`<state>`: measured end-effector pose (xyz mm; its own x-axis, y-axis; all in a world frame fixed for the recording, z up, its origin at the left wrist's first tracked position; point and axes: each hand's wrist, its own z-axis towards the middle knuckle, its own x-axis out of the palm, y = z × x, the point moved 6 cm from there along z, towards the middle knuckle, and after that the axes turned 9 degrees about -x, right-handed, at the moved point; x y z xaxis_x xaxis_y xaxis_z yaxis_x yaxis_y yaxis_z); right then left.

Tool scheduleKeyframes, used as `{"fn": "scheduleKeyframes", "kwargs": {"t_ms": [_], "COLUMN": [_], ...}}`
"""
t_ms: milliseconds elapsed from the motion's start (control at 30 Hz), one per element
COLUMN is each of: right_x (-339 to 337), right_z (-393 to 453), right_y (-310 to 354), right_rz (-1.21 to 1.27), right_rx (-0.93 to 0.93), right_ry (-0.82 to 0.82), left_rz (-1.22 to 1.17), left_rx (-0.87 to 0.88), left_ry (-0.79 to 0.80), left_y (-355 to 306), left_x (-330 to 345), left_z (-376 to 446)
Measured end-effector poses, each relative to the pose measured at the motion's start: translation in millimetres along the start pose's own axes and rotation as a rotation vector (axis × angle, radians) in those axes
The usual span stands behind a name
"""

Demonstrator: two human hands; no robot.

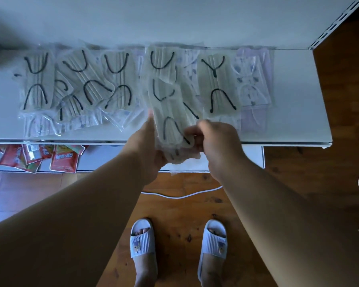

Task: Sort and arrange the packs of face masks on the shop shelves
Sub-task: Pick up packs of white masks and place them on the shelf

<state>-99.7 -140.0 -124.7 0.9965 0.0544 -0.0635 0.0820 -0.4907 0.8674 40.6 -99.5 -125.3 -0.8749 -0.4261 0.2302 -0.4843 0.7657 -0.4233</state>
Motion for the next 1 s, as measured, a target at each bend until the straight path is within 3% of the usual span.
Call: {"fn": "scheduleKeyframes", "kwargs": {"t_ms": [67,133,200,267,333,433,533,667,800,867,933,1000], "right_x": [0,6,14,11,-1,-16,-16,-2,43,53,52,51], "right_z": [-3,1,2,10,30,52,51,24,-21,-28,-20,-4], "right_y": [3,9,18,27,25,3,6,21,5,-1,3,3], "right_rz": [-0.347,-0.532,-0.713,-0.845,-1.072,-1.409,-1.392,-1.039,-0.907,-0.866,-0.890,-1.057], "right_rx": [-0.183,-0.358,-0.534,-0.712,-0.658,-0.303,-0.373,-0.626,-0.881,-0.905,-0.889,-0.742], "right_ry": [0.037,0.078,0.100,-0.003,-0.088,0.146,0.115,0.017,0.328,0.380,0.289,0.263], "left_rz": [-0.108,-0.115,0.089,0.229,0.233,0.228,0.244,0.226,0.036,0.166,0.286,0.235], "left_rx": [-0.078,-0.060,0.058,0.128,0.125,0.123,0.117,0.153,0.022,0.095,0.165,0.170], "left_ry": [0.029,-0.056,-0.219,-0.354,-0.411,-0.408,-0.408,-0.293,-0.118,-0.239,-0.420,-0.493], "left_y": [5,5,-1,-4,-2,3,5,-2,-3,-8,-14,-14], "left_x": [-6,-13,-20,-24,-28,-30,-31,-24,-21,-33,-53,-69], "left_z": [4,5,4,3,2,6,6,2,1,2,-2,-3]}}
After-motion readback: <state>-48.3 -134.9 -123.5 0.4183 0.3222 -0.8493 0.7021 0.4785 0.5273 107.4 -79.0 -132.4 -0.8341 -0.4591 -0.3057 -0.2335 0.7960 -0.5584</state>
